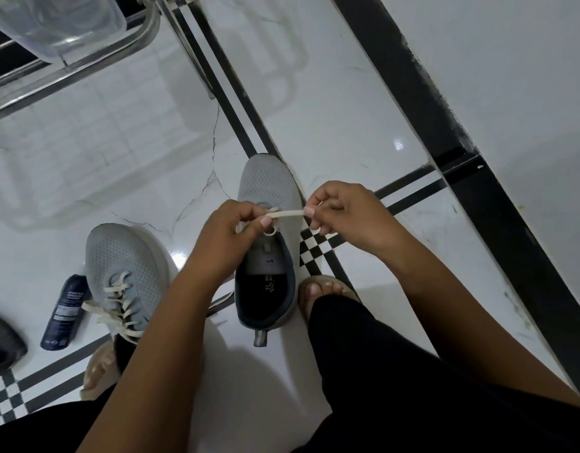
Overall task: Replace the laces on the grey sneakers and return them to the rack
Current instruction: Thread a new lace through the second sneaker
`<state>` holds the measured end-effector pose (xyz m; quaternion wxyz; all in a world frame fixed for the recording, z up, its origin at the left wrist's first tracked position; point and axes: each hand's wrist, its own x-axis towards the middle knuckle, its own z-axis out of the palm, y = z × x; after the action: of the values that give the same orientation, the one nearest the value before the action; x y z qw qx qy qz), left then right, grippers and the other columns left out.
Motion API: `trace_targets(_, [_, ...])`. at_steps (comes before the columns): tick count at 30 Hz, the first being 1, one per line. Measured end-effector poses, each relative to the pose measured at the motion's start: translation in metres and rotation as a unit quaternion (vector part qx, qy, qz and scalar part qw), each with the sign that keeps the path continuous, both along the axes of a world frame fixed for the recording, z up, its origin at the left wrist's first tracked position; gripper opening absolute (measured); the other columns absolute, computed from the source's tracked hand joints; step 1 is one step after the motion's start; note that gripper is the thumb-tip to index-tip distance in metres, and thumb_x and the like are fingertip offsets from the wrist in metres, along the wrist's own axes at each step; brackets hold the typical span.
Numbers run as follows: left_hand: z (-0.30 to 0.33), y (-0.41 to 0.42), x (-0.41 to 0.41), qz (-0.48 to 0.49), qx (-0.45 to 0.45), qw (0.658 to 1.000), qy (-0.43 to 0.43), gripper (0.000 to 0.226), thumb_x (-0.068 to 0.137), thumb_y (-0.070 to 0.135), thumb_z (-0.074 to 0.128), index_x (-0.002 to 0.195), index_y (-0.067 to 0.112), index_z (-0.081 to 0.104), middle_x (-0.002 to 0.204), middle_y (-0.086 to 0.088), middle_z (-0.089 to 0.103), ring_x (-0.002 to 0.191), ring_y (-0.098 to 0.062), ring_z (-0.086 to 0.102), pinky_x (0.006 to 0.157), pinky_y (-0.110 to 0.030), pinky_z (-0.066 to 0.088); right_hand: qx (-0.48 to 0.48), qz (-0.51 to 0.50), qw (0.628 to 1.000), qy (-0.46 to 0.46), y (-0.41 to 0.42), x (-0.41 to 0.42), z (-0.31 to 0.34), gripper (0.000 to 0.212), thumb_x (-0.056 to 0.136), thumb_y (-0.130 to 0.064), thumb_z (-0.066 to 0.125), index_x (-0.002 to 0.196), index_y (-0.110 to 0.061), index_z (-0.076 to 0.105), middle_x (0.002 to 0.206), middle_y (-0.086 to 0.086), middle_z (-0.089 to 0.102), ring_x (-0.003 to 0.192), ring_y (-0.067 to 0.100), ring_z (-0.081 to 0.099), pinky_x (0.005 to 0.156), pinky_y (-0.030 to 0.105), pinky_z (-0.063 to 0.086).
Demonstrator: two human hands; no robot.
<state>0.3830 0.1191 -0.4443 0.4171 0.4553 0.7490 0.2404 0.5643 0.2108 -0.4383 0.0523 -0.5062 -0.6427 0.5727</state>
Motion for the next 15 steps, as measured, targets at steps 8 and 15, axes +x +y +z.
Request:
trace_targets(8, [0.004,-0.007,-0.037,-0.021,-0.041,0.982,0.185,0.026,0.078,0.048,0.07,0.072,0.024,0.065,0.1,0.0,0.058,0.1,-0.022,0.053,0.088,-0.037,0.039,0.026,-0.023,0.999,-0.022,0.0,0.003,-0.008,0.013,0.09,-0.009,0.063,0.096,-0.014,0.073,0.079,0.002,0.073,0.075,0.012,0.071,0.079,0.038,0.059])
trace_targets(15, [0.011,-0.011,-0.052,-0.015,-0.132,0.936,0.325,0.051,0.088,0.062,0.047,0.113,0.022,0.065,0.129,-0.008,0.053,0.122,-0.034,0.048,0.11,-0.051,0.023,0.091,-0.023,0.995,-0.021,-0.004,-0.013,-0.006,0.008,0.086,-0.015,0.07,0.089,-0.021,0.075,0.07,-0.007,0.069,0.069,0.008,0.067,0.075,0.026,0.056])
